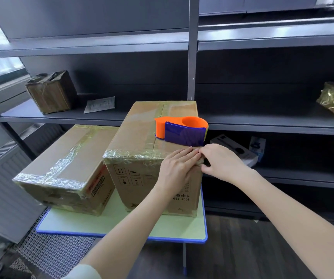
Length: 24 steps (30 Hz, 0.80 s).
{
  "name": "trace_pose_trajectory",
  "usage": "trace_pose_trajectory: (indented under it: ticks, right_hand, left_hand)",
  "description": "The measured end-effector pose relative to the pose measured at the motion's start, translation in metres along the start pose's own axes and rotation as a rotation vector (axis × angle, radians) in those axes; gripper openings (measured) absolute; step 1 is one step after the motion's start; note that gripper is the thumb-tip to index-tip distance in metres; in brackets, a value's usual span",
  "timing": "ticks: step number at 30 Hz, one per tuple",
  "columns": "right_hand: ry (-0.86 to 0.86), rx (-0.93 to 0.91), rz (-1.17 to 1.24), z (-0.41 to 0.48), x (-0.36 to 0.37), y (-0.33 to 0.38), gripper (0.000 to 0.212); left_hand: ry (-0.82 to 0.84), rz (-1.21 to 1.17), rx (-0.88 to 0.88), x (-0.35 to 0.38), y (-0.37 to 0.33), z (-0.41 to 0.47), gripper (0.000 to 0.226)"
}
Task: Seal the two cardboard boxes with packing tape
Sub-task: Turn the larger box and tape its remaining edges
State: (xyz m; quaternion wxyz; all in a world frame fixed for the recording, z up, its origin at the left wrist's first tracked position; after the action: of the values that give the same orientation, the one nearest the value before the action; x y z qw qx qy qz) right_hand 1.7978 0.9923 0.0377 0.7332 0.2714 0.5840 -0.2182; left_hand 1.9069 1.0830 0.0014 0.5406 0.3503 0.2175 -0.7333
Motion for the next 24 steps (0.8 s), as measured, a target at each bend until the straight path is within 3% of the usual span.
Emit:
trace_pose_trajectory:
  ticks: [5,11,14,17,20,24]
  right_hand:
    - [0.04,0.04,-0.014,-0.002,-0.002,0.002,0.031]
    - [-0.005,0.078,-0.137,-0.007,-0.001,0.012,0.02]
    - [-0.111,0.038,-0.298,-0.009,-0.005,0.025,0.017]
    - [-0.337,0.015,-0.212,-0.005,-0.013,0.038,0.01]
    - [-0.431,0.073,-0.183,0.009,-0.015,0.048,0.026]
    - [-0.296,0.334,-0.161,0.032,-0.004,0.05,0.057]
  left_hand:
    - [0.046,-0.074,-0.012,-0.006,0.002,0.0,0.036]
    - [0.034,-0.232,-0.116,-0.021,0.016,-0.009,0.028]
    - [0.031,-0.228,-0.208,-0.03,0.03,-0.019,0.028]
    - [0.018,-0.193,-0.261,-0.041,0.043,-0.029,0.029]
    - [-0.002,-0.145,-0.296,-0.055,0.059,-0.041,0.027]
    - [-0.008,-0.116,-0.325,-0.068,0.08,-0.058,0.025]
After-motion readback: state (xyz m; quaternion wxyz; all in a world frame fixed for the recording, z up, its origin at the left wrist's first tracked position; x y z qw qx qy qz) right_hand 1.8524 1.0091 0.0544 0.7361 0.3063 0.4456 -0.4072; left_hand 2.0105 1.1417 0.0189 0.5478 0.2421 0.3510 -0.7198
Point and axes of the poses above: each hand's wrist, its own z-axis towards the middle knuckle, its own x-axis out of the palm, y = z × x, the point moved 2 cm from there along z, towards the middle knuckle, and after that the axes turned 13 degrees about x, right-handed, at the moved point
